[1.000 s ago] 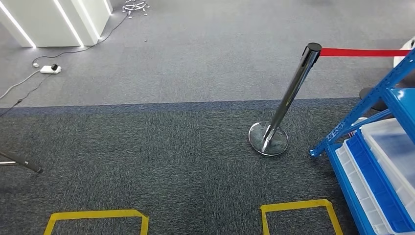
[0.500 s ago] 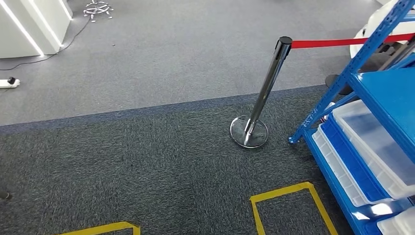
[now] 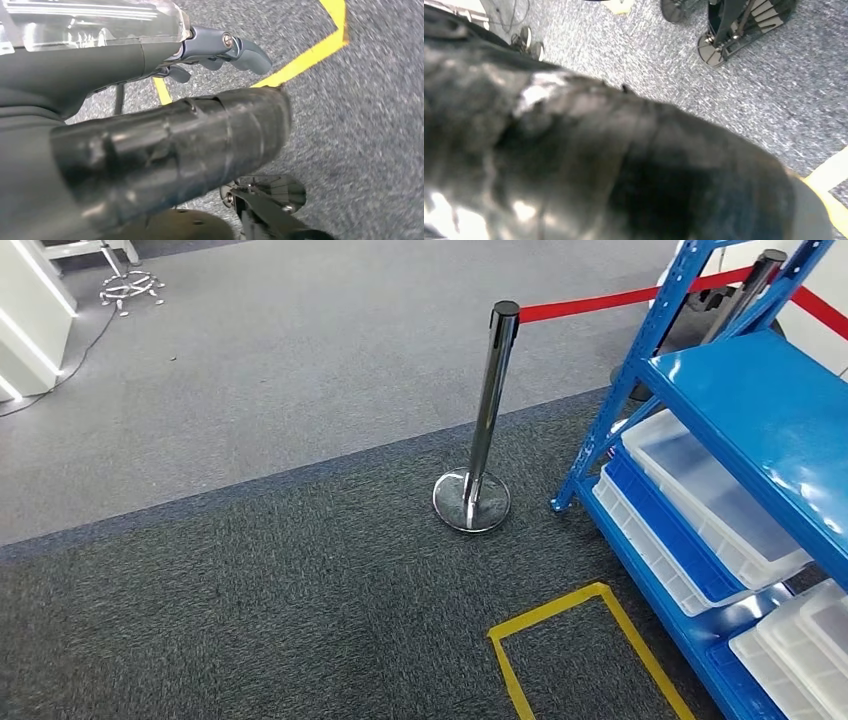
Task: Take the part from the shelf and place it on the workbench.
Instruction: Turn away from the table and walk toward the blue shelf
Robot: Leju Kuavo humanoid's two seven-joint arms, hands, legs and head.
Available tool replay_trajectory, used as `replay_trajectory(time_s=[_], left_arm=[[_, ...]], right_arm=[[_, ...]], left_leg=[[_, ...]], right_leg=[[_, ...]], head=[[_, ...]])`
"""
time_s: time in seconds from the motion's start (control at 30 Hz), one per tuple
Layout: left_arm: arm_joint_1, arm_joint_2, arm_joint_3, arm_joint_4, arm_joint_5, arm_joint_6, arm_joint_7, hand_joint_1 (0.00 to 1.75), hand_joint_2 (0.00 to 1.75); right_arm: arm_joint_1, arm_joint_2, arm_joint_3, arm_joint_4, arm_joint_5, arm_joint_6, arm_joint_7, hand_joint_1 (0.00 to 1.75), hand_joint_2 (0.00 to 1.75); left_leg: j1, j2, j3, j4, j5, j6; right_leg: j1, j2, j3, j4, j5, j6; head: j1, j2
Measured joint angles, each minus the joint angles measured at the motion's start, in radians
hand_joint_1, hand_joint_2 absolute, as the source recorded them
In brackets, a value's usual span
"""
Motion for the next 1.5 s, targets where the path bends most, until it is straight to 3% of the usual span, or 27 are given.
replay_trajectory(time_s=[0.03,0.07,0.13,0.2,0.23,0.3,0.33,0.4,0.47,0.5,0.53,0.57,0.63,0.7,0.77,0.83,0.87,0.93,1.0,1.07,1.13,1.2,1.27,1.33,1.37,1.43,1.5], left_arm=[[0.002,0.000,0.000,0.000,0.000,0.000,0.000,0.00,0.00],[0.002,0.000,0.000,0.000,0.000,-0.001,0.000,0.00,0.00],[0.002,0.000,0.000,0.000,0.000,-0.001,0.000,0.00,0.00],[0.002,0.000,0.001,0.000,0.000,-0.002,0.000,0.00,0.00],[0.001,0.000,0.001,0.000,0.000,-0.002,0.000,0.00,0.00],[-0.003,0.001,0.002,0.000,0.000,-0.002,0.000,0.00,0.00],[-0.004,0.001,0.002,0.000,0.000,-0.002,0.000,0.00,0.00],[-0.004,0.001,0.002,0.000,0.000,-0.003,-0.001,0.00,0.00],[-0.002,0.001,0.002,0.000,0.000,-0.004,-0.003,0.00,0.00],[0.000,0.001,0.002,0.000,0.000,-0.004,-0.003,0.00,0.00],[0.002,0.001,0.003,0.000,0.000,-0.004,-0.003,0.00,0.00],[0.002,0.001,0.003,0.000,0.000,-0.004,-0.003,0.00,0.00],[0.001,0.001,0.003,0.000,0.000,-0.004,-0.004,0.00,0.00],[-0.001,0.001,0.003,0.000,0.000,-0.004,-0.004,0.00,0.00],[-0.002,0.000,0.003,0.000,-0.001,-0.004,-0.004,0.00,0.00],[-0.006,0.000,0.004,0.000,-0.002,-0.004,-0.004,0.00,0.00],[-0.007,0.000,0.004,0.000,-0.002,-0.004,-0.005,0.00,0.00],[-0.008,0.000,0.004,0.000,-0.003,-0.004,-0.006,0.00,0.00],[-0.005,0.001,0.004,0.000,-0.003,-0.004,-0.006,0.00,0.00],[-0.001,0.002,0.004,0.000,-0.003,-0.004,-0.006,0.00,0.00],[0.001,0.003,0.004,0.000,-0.003,-0.004,-0.006,0.00,0.00],[0.002,0.004,0.004,0.000,-0.004,-0.004,-0.006,0.00,0.00],[0.001,0.005,0.004,0.000,-0.006,-0.004,-0.006,0.00,0.00],[-0.002,0.006,0.005,0.000,-0.006,-0.004,-0.006,0.00,0.00],[-0.003,0.006,0.005,0.000,-0.006,-0.004,-0.006,0.00,0.00],[-0.003,0.006,0.005,0.000,-0.006,-0.005,-0.007,0.00,0.00],[-0.001,0.006,0.005,0.000,-0.006,-0.006,-0.008,0.00,0.00]], right_arm=[[0.000,0.000,0.000,0.000,0.000,0.000,0.000,0.00,0.00],[0.001,0.000,0.000,0.000,0.000,0.001,0.000,0.00,0.00],[0.001,0.000,0.000,0.000,0.000,0.001,0.000,0.00,0.00],[0.000,0.000,0.000,0.000,0.001,0.001,0.000,0.00,0.00],[0.000,0.000,0.000,0.000,0.001,0.002,0.000,0.00,0.00],[0.002,0.000,0.000,0.000,0.002,0.003,0.000,0.00,0.00],[0.003,0.000,0.000,0.000,0.003,0.003,0.000,0.00,0.00],[0.002,0.000,0.000,0.001,0.004,0.005,0.000,0.00,0.00],[-0.001,0.000,0.000,0.002,0.006,0.005,0.000,0.00,0.00],[-0.002,0.000,0.000,0.002,0.007,0.006,0.000,0.00,0.00],[-0.003,0.000,0.000,0.002,0.009,0.006,0.000,0.00,0.00],[-0.002,0.000,0.000,0.003,0.010,0.006,0.000,0.00,0.00],[0.000,0.000,0.000,0.003,0.012,0.006,0.000,0.00,0.00],[-0.001,0.000,-0.001,0.003,0.014,0.006,0.000,0.00,0.00],[-0.003,0.000,0.000,0.003,0.014,0.006,0.000,0.00,0.00],[-0.003,0.000,-0.001,0.003,0.014,0.006,0.000,0.00,0.00],[-0.003,0.000,-0.001,0.004,0.014,0.006,0.000,0.00,0.00],[-0.005,0.000,-0.001,0.004,0.015,0.007,0.000,0.00,0.00],[-0.007,0.001,-0.001,0.004,0.016,0.007,0.000,0.00,0.00],[-0.007,0.001,-0.001,0.005,0.017,0.007,0.000,0.00,0.00],[-0.007,0.001,-0.001,0.006,0.017,0.008,0.001,0.00,0.00],[-0.007,0.002,-0.001,0.008,0.017,0.008,0.001,0.00,0.00],[-0.008,0.002,-0.001,0.008,0.017,0.009,0.002,0.00,0.00],[-0.005,0.002,-0.001,0.008,0.017,0.010,0.002,0.00,0.00],[-0.004,0.002,-0.001,0.008,0.017,0.011,0.003,0.00,0.00],[-0.003,0.002,-0.001,0.008,0.018,0.014,0.003,0.00,0.00],[-0.005,0.002,-0.001,0.009,0.018,0.017,0.003,0.00,0.00]], left_leg=[[0.001,-0.003,-0.019,0.033,-0.002,-0.001],[0.002,-0.003,-0.017,0.021,0.019,-0.001],[0.005,-0.019,0.034,-0.100,0.096,-0.001],[0.007,-0.051,0.081,-0.213,0.142,0.001],[0.006,-0.063,0.092,-0.240,0.149,0.004],[0.003,-0.055,0.093,-0.244,0.150,0.014],[0.003,-0.046,0.094,-0.248,0.154,0.021],[0.005,-0.026,0.095,-0.258,0.161,0.035],[0.002,-0.002,0.095,-0.260,0.162,0.041],[0.001,0.011,0.093,-0.260,0.161,0.042],[0.000,0.024,0.093,-0.259,0.160,0.043],[-0.001,0.036,0.093,-0.259,0.159,0.044],[-0.002,0.055,0.098,-0.259,0.155,0.042],[-0.004,0.071,0.106,-0.258,0.149,0.037],[-0.005,0.086,0.110,-0.259,0.145,0.028],[-0.006,0.102,0.114,-0.261,0.142,0.017],[-0.005,0.096,0.116,-0.257,0.137,0.012],[-0.003,0.053,0.094,-0.199,0.096,0.002],[0.002,0.007,0.035,-0.071,0.031,-0.004],[0.004,-0.002,-0.015,0.020,0.010,-0.008],[0.005,-0.007,0.000,-0.031,0.067,-0.009],[0.008,-0.038,0.057,-0.170,0.138,-0.008],[0.009,-0.066,0.085,-0.243,0.159,-0.004],[0.006,-0.061,0.087,-0.248,0.159,0.005],[0.006,-0.051,0.088,-0.252,0.162,0.012],[0.008,-0.030,0.091,-0.262,0.169,0.026],[0.007,-0.007,0.091,-0.265,0.170,0.032]], right_leg=[[0.000,0.012,0.000,0.001,0.000,0.000],[0.000,0.025,0.000,0.004,0.000,0.001],[-0.002,0.049,-0.001,0.011,-0.003,0.005],[-0.002,0.069,-0.006,0.022,-0.008,0.016],[-0.002,0.076,-0.010,0.025,-0.009,0.022],[-0.003,0.088,-0.016,0.025,-0.007,0.035],[-0.004,0.085,-0.017,0.027,-0.008,0.041],[-0.002,0.043,-0.037,0.070,-0.038,0.050],[-0.002,-0.006,-0.094,0.188,-0.104,0.058],[-0.003,-0.013,-0.127,0.255,-0.132,0.061],[-0.004,-0.016,-0.151,0.303,-0.146,0.062],[-0.005,-0.018,-0.156,0.315,-0.139,0.063],[-0.003,-0.031,-0.105,0.219,-0.076,0.058],[0.005,-0.070,-0.031,0.076,-0.023,0.043],[0.016,-0.090,-0.005,0.018,-0.013,0.030],[0.016,-0.071,-0.006,0.014,-0.009,0.020],[0.013,-0.061,-0.003,0.008,-0.005,0.016],[0.004,-0.041,0.002,-0.003,0.003,0.005],[0.002,-0.022,0.001,-0.005,0.006,0.000],[0.001,0.004,0.000,-0.002,0.006,0.000],[0.000,0.032,0.000,0.004,0.004,0.003],[0.000,0.056,-0.002,0.014,-0.001,0.011],[-0.001,0.073,-0.011,0.024,-0.005,0.022],[-0.003,0.087,-0.017,0.024,-0.003,0.035],[-0.004,0.082,-0.018,0.026,-0.005,0.040],[-0.003,0.041,-0.038,0.068,-0.034,0.051],[-0.004,-0.005,-0.096,0.189,-0.102,0.060]], head=[[0.000,0.000],[0.000,0.000],[0.000,0.000],[0.000,0.000],[0.000,0.000],[0.001,0.000],[0.001,0.000],[0.002,0.000],[0.003,0.000],[0.003,0.000],[0.003,0.000],[0.003,0.000],[0.003,0.000],[0.002,0.000],[0.002,0.000],[0.002,0.000],[0.002,0.000],[0.000,0.000],[-0.003,0.000],[-0.003,0.000],[-0.003,0.000],[-0.003,0.000],[-0.002,0.000],[-0.002,0.000],[-0.002,0.000],[-0.001,0.000],[0.000,0.000]])
